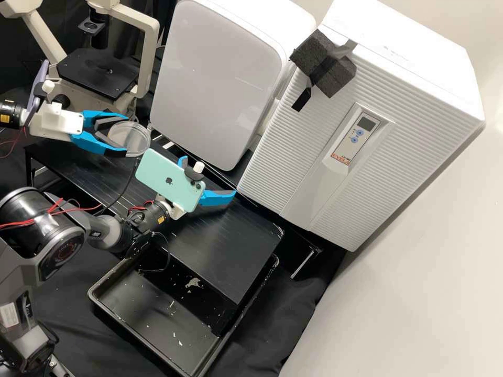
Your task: Place the petri dish on the bench
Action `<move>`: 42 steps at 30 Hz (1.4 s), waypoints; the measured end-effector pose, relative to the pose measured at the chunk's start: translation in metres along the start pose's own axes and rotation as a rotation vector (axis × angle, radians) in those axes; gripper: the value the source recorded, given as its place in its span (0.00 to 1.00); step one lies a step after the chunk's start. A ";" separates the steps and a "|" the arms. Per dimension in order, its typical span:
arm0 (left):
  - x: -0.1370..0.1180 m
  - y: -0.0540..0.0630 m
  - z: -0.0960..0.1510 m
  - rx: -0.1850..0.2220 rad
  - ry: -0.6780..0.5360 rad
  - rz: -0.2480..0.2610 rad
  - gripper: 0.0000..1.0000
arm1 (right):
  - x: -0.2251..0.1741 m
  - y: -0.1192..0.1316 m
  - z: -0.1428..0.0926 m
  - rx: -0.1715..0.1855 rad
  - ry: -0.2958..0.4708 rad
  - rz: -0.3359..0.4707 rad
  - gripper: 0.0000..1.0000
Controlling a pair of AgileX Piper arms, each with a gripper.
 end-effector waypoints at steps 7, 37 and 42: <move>0.026 -0.005 0.021 0.033 -0.104 -0.046 0.00 | 0.000 0.000 0.000 0.000 0.000 0.000 1.00; 0.051 -0.029 0.022 -0.038 -0.110 -0.149 1.00 | 0.000 0.000 0.000 0.000 0.000 0.000 1.00; 0.051 -0.029 0.022 -0.038 -0.108 -0.148 1.00 | 0.000 0.000 0.000 0.000 0.000 0.000 1.00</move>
